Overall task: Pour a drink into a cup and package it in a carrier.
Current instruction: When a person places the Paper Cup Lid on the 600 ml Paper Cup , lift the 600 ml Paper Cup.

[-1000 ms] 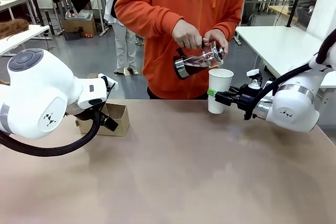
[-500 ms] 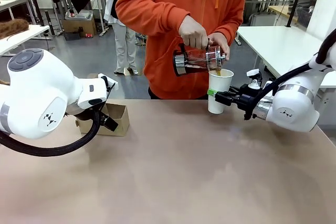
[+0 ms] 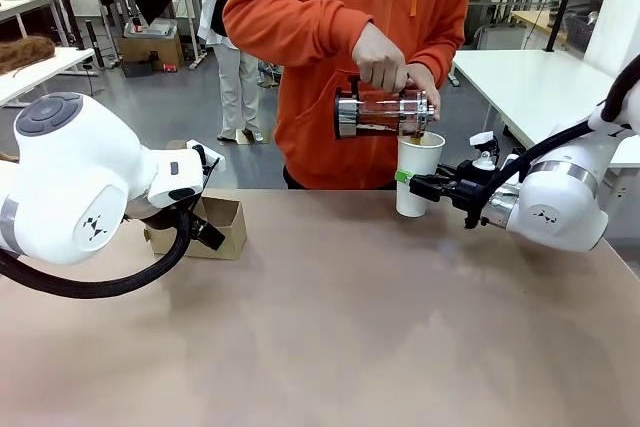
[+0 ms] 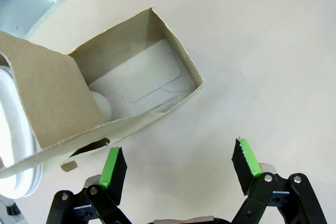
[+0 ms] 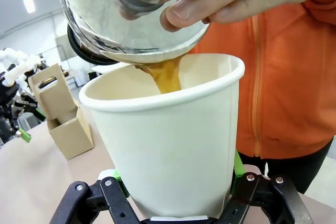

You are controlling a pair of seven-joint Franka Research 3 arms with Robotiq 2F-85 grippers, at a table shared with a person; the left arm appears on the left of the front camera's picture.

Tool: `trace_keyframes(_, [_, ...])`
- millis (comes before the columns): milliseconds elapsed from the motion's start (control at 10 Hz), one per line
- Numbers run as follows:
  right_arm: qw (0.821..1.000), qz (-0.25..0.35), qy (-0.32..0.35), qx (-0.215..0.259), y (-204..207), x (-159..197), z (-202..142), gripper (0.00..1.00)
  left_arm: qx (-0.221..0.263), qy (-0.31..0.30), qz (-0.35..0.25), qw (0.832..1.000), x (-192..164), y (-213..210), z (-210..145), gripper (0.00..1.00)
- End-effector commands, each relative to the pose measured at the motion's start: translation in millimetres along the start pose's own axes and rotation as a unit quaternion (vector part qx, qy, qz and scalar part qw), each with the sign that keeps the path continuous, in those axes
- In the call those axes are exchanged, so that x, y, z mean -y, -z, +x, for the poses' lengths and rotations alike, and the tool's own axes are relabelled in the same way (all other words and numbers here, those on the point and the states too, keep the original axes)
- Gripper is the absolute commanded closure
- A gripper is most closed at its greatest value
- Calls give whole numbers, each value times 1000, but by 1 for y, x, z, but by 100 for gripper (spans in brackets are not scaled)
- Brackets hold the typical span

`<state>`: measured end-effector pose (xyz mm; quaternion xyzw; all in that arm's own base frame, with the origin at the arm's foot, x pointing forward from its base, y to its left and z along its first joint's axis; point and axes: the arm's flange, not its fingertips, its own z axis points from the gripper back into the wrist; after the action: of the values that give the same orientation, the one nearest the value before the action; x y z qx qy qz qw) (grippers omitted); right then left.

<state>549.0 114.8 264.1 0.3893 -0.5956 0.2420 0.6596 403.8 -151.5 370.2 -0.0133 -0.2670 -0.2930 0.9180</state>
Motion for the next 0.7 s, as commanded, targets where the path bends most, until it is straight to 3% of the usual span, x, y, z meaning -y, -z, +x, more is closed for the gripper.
trace_keyframes(0, [1000,1,-1,2,0,-2,3,20,1,0,0,1000,0,0,0,0])
trace_keyframes(600, [1000,1,-1,2,0,-2,3,20,1,0,0,1000,0,0,0,0])
